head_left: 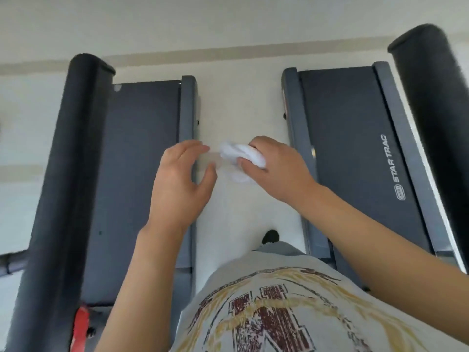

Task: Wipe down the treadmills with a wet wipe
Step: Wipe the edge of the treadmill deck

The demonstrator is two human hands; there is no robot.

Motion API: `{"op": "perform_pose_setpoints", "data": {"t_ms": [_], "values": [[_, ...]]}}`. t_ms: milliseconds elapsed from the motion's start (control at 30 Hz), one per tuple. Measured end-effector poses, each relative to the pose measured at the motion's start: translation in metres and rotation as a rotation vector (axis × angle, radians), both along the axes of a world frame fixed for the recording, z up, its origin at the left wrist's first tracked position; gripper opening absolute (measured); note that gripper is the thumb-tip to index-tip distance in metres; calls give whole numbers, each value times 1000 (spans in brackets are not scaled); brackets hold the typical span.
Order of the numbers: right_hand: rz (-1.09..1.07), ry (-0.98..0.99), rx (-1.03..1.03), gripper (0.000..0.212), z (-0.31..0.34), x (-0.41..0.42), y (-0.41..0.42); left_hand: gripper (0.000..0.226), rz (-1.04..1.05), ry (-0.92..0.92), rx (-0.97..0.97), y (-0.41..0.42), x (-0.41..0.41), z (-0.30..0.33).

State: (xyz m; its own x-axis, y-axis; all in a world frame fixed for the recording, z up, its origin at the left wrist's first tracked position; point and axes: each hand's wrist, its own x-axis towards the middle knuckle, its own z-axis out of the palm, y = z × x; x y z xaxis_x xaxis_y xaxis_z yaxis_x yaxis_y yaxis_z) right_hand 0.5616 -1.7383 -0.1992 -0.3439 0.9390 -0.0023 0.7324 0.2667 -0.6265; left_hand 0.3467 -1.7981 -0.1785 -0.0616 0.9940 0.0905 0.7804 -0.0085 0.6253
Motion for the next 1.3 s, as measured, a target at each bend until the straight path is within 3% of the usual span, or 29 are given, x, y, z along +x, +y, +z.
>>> {"op": "perform_pose_setpoints", "data": {"t_ms": [667,1000,1300], "values": [[-638,71,-36,21,25,208,75,37,-573,-42,-44,202,225,-2],[-1006,76,82,19,41,228,132,33,-973,-94,36,335,290,3],[-1470,-61,291,20,54,226,141,39,-1301,-126,88,416,343,7]]}}
